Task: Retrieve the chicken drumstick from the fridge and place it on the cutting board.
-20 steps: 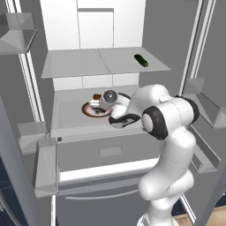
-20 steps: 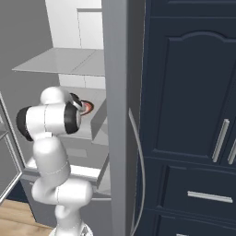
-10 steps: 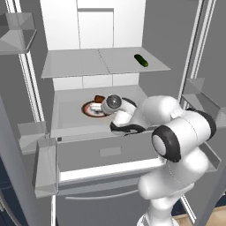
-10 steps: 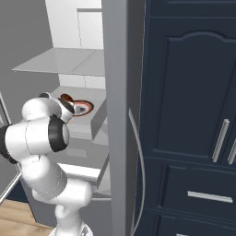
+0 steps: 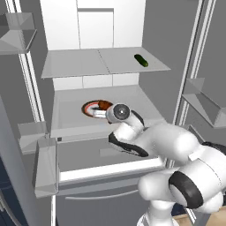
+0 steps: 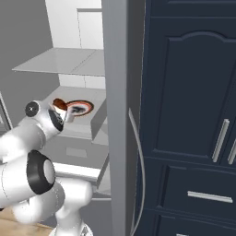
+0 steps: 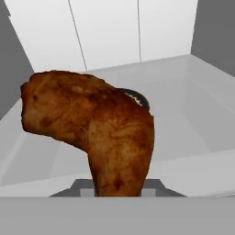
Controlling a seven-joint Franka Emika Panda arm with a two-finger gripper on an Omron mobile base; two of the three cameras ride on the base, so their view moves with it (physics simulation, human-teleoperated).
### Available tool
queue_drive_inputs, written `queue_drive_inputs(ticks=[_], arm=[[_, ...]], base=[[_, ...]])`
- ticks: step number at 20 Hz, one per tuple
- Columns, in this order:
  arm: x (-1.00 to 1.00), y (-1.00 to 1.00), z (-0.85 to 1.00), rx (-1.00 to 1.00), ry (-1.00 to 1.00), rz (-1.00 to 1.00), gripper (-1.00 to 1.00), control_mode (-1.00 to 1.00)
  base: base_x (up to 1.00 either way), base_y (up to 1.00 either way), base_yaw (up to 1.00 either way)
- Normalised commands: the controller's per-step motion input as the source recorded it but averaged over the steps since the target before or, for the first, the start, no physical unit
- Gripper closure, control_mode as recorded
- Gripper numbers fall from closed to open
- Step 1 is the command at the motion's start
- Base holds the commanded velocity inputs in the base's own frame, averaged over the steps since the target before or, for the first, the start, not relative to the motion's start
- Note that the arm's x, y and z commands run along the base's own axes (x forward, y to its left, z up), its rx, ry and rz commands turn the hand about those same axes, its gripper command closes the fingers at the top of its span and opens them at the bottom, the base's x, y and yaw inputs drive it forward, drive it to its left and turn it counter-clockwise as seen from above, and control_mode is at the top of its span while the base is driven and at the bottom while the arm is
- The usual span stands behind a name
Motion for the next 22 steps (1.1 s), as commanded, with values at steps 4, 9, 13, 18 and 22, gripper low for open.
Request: queue_drive_inputs(ticks=[4,9,13,18,22], arm=[[-0.62,-0.14,0.45,0.0,0.16,0.0,1.0,-1.0],[-0.45,-0.05,0.46,0.0,0.32,-0.04,1.0,-1.0],[-0.61,0.0,0.35,0.0,0.25,-0.05,1.0,-1.0],[-0.66,-0.12,0.03,-0.03,0.11,-0.07,1.0,-1.0],[-0.63,-0.28,0.01,-0.01,-0.03,-0.05,1.0,-1.0]], base=[[0.0,0.0,0.0],[0.0,0.0,0.0],[0.0,0.0,0.0],[0.0,0.0,0.0],[0.0,0.0,0.0]])
